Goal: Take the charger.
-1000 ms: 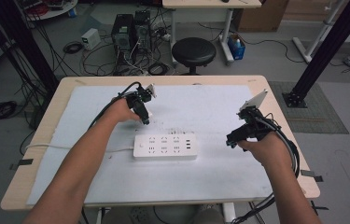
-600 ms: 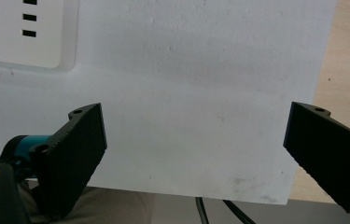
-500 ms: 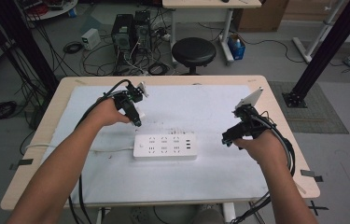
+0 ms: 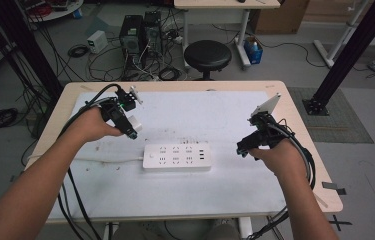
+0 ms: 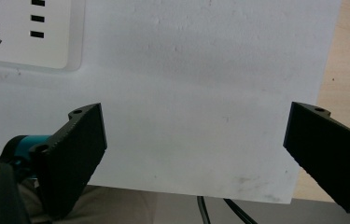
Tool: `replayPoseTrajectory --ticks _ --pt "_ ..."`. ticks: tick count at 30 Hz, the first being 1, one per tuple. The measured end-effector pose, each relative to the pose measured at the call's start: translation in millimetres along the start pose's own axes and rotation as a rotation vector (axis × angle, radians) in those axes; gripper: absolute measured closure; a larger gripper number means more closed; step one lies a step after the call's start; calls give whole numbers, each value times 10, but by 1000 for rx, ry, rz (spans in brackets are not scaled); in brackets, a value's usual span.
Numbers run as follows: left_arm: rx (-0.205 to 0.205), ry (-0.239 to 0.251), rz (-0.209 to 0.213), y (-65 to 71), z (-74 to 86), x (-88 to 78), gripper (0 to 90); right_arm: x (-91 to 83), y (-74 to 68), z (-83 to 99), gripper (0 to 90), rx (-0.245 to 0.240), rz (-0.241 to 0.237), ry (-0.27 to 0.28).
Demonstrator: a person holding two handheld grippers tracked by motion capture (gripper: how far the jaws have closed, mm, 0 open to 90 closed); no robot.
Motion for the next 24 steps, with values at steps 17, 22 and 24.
replayPoseTrajectory --ticks 17,22,24 --pt "11 -10 -29 120 307 -241 426 -9 -54 -48 54 -7 -7 0" --pt "13 -2 -35 128 335 -283 426 -21 -46 -58 54 -7 -10 15" --pt "13 1 -35 125 342 -292 426 -37 -47 -54 54 -6 -13 22"
Point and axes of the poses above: each handheld gripper's, and its own axes: x roughly forward along the jaws, z roughly out of its underside, y roughly to its right, the point moved 3 cm from there along x, roughly forward along the jaws, and after that the axes turned 5 degrees about z, right-handed, at the moved point
